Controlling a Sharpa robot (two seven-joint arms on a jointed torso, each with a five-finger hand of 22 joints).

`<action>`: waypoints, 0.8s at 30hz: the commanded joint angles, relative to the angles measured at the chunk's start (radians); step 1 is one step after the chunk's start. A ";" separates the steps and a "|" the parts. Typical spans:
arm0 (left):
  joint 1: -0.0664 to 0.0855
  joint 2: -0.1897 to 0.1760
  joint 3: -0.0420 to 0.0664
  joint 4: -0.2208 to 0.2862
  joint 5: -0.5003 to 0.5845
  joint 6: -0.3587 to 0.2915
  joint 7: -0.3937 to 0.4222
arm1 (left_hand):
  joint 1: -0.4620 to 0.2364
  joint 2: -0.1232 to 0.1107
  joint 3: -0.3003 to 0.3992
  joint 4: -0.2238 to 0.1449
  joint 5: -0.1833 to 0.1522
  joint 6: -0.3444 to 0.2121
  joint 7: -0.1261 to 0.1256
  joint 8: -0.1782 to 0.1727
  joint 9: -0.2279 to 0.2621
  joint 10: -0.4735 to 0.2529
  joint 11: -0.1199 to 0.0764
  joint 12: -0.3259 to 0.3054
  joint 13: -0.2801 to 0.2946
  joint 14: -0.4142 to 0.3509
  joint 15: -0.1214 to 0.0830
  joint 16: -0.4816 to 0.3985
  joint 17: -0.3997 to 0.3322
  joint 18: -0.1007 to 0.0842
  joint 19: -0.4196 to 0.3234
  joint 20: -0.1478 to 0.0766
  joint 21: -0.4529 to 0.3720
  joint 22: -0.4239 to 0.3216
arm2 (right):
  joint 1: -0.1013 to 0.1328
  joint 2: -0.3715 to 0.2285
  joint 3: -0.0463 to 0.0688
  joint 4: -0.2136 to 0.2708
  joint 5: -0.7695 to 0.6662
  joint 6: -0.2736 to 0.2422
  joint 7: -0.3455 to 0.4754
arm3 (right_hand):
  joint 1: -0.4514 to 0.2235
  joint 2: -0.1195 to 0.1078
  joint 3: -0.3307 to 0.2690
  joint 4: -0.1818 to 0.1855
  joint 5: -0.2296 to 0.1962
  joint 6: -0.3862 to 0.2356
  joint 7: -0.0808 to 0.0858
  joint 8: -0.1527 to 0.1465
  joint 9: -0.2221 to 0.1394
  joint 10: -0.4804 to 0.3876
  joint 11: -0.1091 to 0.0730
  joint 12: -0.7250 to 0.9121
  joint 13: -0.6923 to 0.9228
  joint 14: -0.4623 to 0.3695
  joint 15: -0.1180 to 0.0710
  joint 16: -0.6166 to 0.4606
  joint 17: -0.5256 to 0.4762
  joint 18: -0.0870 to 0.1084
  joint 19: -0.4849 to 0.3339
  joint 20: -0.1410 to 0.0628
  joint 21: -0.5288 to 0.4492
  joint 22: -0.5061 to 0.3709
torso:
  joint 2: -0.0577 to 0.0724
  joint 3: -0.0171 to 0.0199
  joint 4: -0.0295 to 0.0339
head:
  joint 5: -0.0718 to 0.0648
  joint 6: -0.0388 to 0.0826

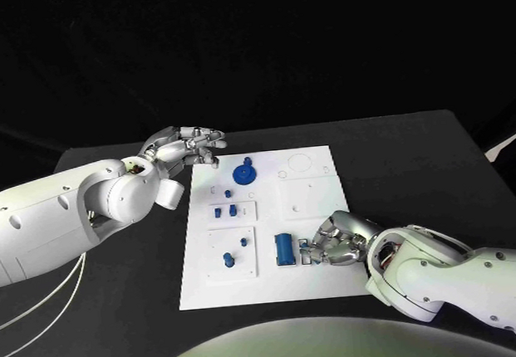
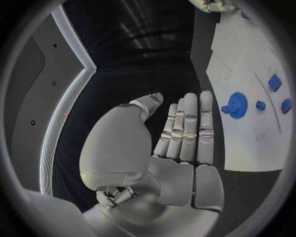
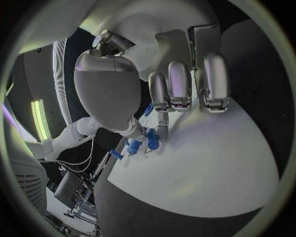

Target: Assemble the parts on the task board

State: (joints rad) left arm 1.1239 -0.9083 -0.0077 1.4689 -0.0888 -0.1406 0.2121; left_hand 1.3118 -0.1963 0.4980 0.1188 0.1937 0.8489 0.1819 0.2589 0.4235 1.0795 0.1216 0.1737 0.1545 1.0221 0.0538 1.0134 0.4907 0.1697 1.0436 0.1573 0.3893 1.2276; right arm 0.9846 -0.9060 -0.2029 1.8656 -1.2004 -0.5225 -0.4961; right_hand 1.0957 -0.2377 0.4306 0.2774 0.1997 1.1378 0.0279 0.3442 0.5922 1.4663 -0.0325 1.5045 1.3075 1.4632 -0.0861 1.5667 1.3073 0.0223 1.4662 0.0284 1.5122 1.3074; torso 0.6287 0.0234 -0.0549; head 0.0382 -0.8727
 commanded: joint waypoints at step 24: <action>0.001 0.003 0.001 0.001 -0.001 0.014 0.002 | -0.003 0.005 -0.003 0.004 0.003 -0.005 -0.001 0.005 0.001 -0.007 0.003 -0.006 0.001 -0.005 0.002 -0.004 0.002 0.009 0.007 0.002 -0.004 0.001 | -0.001 0.013 0.001 -0.008 -0.023 -0.004 -0.012 | -0.082 0.038 -0.029 0.013 -0.062 0.017 -0.002 0.004 0.014 0.071 -0.007 0.011 0.219 0.108 -0.008 0.004 0.263 -0.010 0.081 -0.009 0.009 0.248 | 0.001 -0.0001 0.0003 | 0.004 0.000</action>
State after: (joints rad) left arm 1.1239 -0.9072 -0.0078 1.4676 -0.0889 -0.1404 0.2096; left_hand 1.3118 -0.1963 0.4980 0.1188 0.1938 0.8489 0.1819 0.2589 0.4235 1.0795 0.1216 0.1737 0.1548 1.0221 0.0538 1.0134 0.4915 0.1697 1.0436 0.1573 0.3894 1.2276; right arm 0.9844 -0.8950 -0.2021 1.8577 -1.2063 -0.5273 -0.5008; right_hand 1.0238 -0.2000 0.4056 0.2911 0.1405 1.1474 0.0283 0.3442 0.6055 1.4647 -0.0340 1.5131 1.3074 1.4669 -0.0896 1.5667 1.3073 0.0222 1.4662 0.0285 1.5159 1.3081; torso 0.6292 0.0224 -0.0545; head 0.0418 -0.8727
